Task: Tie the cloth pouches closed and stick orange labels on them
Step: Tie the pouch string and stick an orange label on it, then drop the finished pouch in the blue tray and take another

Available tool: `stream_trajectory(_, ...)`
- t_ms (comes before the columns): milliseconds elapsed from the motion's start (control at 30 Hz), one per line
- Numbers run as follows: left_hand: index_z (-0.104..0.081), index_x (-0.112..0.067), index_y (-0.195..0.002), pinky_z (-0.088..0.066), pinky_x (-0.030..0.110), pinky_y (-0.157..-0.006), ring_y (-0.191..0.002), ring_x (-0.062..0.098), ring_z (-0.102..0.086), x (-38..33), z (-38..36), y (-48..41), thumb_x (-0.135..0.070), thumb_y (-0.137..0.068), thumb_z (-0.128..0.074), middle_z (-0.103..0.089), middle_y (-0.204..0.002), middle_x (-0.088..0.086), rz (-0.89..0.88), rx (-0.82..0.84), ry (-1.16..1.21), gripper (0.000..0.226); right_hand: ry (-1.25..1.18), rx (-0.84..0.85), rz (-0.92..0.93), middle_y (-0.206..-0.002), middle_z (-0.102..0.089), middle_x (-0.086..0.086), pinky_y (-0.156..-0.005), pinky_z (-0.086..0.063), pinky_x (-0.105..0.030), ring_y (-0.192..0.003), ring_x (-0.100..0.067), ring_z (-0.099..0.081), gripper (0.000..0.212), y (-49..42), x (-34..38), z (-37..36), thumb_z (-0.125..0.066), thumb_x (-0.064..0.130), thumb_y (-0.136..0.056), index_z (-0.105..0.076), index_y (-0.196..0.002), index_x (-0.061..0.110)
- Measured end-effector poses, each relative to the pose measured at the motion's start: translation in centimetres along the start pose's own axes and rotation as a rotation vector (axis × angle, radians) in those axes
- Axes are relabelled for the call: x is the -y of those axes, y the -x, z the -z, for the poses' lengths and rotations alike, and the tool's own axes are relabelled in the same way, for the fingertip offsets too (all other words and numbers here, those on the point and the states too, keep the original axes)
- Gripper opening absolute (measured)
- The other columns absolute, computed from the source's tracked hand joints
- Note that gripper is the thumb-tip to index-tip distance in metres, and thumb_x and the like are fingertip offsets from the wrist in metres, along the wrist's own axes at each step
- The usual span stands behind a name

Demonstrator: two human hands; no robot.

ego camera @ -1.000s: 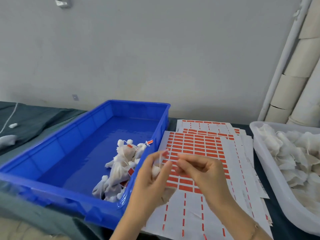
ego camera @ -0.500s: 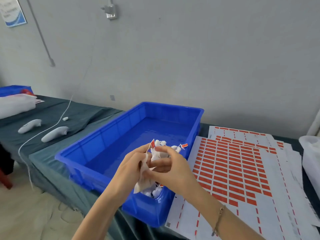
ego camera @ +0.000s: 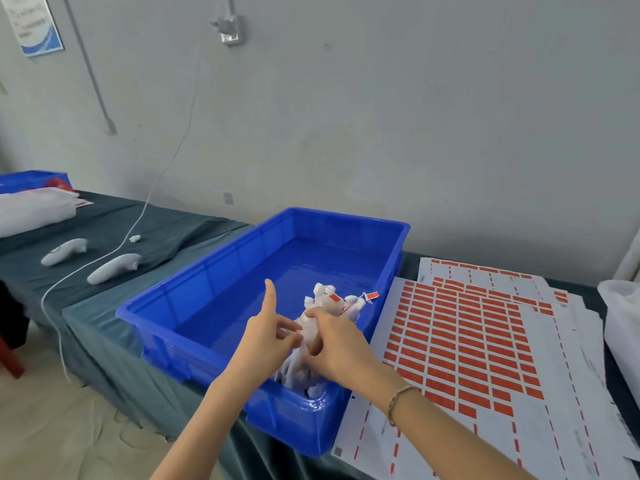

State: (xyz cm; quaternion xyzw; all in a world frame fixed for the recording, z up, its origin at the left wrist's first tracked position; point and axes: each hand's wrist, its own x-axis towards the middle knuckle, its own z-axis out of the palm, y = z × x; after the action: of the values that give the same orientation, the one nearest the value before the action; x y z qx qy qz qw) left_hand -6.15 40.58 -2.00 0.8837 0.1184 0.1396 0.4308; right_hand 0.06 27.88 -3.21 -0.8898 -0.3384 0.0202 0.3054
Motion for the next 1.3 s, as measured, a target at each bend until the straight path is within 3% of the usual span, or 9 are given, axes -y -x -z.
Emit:
stream_trajectory(100,0.01,-0.031,-0.15,-0.044,0.014,-0.076,-0.087,0.004,-0.062,-0.8,-0.4,0.0,-0.017,-0.09,-0.062,-0.063,-0.104,-0.008,0.006,-0.052,-0.113,0.095,-0.058,-0.028,0.014,-0.123,-0.058,-0.004,-0.083,-0.046,-0.015,-0.1,-0.009,-0.061,0.056,0.6,-0.8,0.1,-0.059,0.031,-0.092,-0.032,-0.141,0.025)
stream_trajectory(200,-0.037,-0.032,-0.142,-0.044,0.023,-0.082,-0.104,0.007,-0.054,-2.6,-2.1,0.3,-0.025,-0.092,-0.058,-0.052,-0.12,-0.011,-0.166,-0.216,-0.217,0.055,-0.133,-0.226,0.059,-0.114,-0.064,0.011,-0.073,-0.037,0.007,-0.081,0.011,-0.056,0.05,2.5,-1.8,1.9,-0.062,0.034,-0.09,-0.039,-0.135,0.037)
stream_trajectory(300,-0.065,-0.032,-0.11,-0.044,0.014,-0.078,-0.099,0.001,-0.056,-6.4,-5.8,1.1,-0.018,-0.09,-0.058,-0.056,-0.109,-0.015,-0.366,-0.23,-0.059,0.025,-0.239,-0.354,0.072,-0.1,-0.067,0.024,-0.079,-0.042,0.002,-0.087,0.015,-0.058,0.035,5.5,-3.3,5.2,-0.065,0.027,-0.088,-0.055,-0.121,0.036)
stream_trajectory(400,-0.065,-0.031,-0.098,-0.047,0.013,-0.084,-0.095,-0.003,-0.058,-11.1,-11.1,2.1,-0.001,-0.084,-0.062,-0.062,-0.096,-0.019,-0.481,-0.122,0.087,0.033,-0.244,-0.474,-0.02,-0.093,-0.059,0.038,-0.082,-0.049,-0.006,-0.089,0.01,-0.061,0.032,9.9,-5.8,9.2,-0.065,0.018,-0.089,-0.059,-0.116,0.035)
stream_trajectory(567,-0.058,-0.038,-0.108,-0.048,0.009,-0.084,-0.092,-0.006,-0.059,-17.4,-20.3,4.8,-0.02,-0.092,-0.06,-0.061,-0.1,-0.025,-0.512,0.194,0.212,0.024,-0.143,-0.62,-0.219,-0.084,-0.071,0.018,-0.066,-0.05,-0.012,-0.073,-0.005,-0.067,0.035,19.0,-10.8,16.0,-0.063,0.0,-0.083,-0.067,-0.098,0.032)
stream_trajectory(800,-0.07,-0.015,-0.108,-0.05,0.014,-0.083,-0.089,0.003,-0.063,-23.6,-30.9,7.1,-0.018,-0.092,-0.059,-0.069,-0.103,-0.005,-0.653,0.639,0.248,0.02,0.142,-0.722,-0.583,-0.08,-0.067,0.025,-0.067,-0.046,-0.006,-0.076,0.005,-0.062,0.024,30.0,-19.6,22.9,-0.069,0.014,-0.085,-0.068,-0.089,0.038)
stream_trajectory(1000,-0.053,-0.013,-0.132,-0.042,0.029,-0.098,-0.116,0.022,-0.054,-28.2,-37.3,7.5,-0.022,-0.09,-0.06,-0.056,-0.13,0.006,-0.788,0.886,-0.155,0.043,0.336,-0.346,-1.002,-0.121,-0.059,0.005,-0.085,-0.044,-0.02,-0.103,-0.007,-0.055,0.051,35.8,-25.7,26.2,-0.065,0.027,-0.087,-0.047,-0.135,0.028)
stream_trajectory(1167,-0.04,-0.019,-0.142,-0.04,0.036,-0.103,-0.127,0.023,-0.046,-29.7,-40.5,8.6,-0.026,-0.084,-0.068,-0.046,-0.141,0.002,-0.774,1.034,-0.426,0.064,0.226,-0.16,-1.088,-0.098,-0.054,0.015,-0.07,-0.041,-0.015,-0.091,-0.003,-0.054,0.054,36.4,-27.0,26.4,-0.074,0.041,-0.076,-0.053,-0.124,0.029)
stream_trajectory(1300,-0.055,-0.019,-0.13,-0.045,0.033,-0.095,-0.118,0.022,-0.054,-30.3,-41.1,8.9,-0.024,-0.084,-0.068,-0.057,-0.129,0.001,-0.783,1.075,-0.473,0.048,0.236,-0.12,-1.089,-0.091,-0.055,0.017,-0.068,-0.039,-0.014,-0.086,-0.001,-0.055,0.044,35.7,-27.0,26.7,-0.073,0.051,-0.074,-0.063,-0.11,0.027)
